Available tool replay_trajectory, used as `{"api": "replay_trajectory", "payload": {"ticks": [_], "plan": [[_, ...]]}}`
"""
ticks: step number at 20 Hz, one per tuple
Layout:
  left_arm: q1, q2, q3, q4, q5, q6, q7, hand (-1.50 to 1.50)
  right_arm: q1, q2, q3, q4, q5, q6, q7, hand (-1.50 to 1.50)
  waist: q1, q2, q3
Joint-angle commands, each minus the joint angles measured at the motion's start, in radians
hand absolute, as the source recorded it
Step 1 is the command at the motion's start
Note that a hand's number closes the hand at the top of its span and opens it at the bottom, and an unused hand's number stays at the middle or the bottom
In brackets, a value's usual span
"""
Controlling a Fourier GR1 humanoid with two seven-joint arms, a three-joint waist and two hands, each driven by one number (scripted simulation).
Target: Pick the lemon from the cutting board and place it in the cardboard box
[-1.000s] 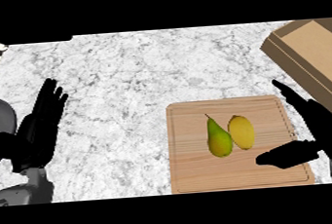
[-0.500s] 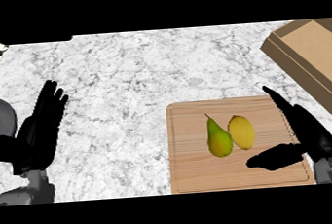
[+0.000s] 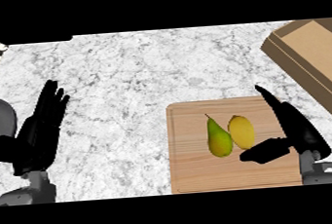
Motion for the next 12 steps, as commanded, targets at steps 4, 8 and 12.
{"api": "replay_trajectory", "payload": {"ticks": [4, 8, 12], "plan": [[-0.091, -0.005, 0.0, 0.036, -0.033, 0.021, 0.048, 0.0, -0.078, 0.04, -0.041, 0.151, 0.011, 0.025, -0.075, -1.5, 0.0, 0.001, 0.0], [-0.02, 0.005, 0.052, 0.05, 0.009, -0.036, -0.029, 0.0, 0.057, 0.068, -0.009, 0.039, 0.064, 0.011, -0.08, -1.5, -0.002, 0.0, 0.0], [-0.032, -0.044, 0.003, 0.056, -0.037, 0.007, -0.033, 0.0, 0.107, 0.089, 0.015, 0.033, 0.092, 0.001, -0.104, -1.5, -0.004, -0.001, 0.0]]}}
